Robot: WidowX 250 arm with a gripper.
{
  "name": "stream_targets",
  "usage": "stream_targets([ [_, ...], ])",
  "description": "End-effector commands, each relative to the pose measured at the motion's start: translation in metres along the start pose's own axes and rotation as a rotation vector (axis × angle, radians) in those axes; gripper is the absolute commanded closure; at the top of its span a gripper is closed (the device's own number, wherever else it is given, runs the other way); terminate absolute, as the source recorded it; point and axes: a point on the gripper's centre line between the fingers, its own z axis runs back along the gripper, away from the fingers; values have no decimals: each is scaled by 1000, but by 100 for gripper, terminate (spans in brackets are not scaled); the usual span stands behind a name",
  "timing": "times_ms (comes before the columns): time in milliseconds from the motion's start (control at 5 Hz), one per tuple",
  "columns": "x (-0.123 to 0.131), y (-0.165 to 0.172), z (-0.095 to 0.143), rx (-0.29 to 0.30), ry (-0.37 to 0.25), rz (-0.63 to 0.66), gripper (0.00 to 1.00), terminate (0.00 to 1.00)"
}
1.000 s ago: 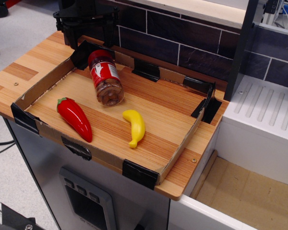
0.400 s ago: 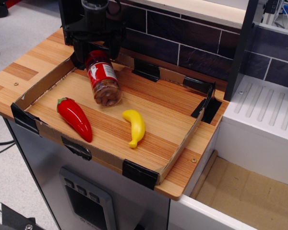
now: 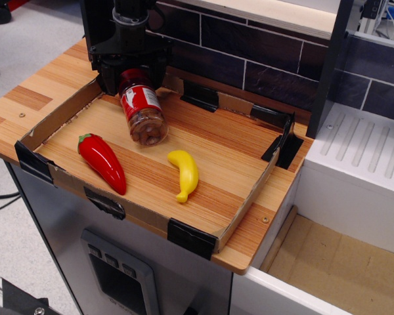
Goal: Upright basil bottle
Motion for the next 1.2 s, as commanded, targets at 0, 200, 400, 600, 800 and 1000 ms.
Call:
stream_targets([
  [0,9,9,6,-14,-41,8,100,0],
  [200,19,13,28,-46,-91,-22,100,0],
  [400,27,17,52,-81,-122,-34,100,0],
  [600,31,20,72,-118,-125,-57,100,0],
  [800,32,24,91,-174,-170,-69,100,0],
  [1000,29,29,104,-212,-181,-93,100,0],
])
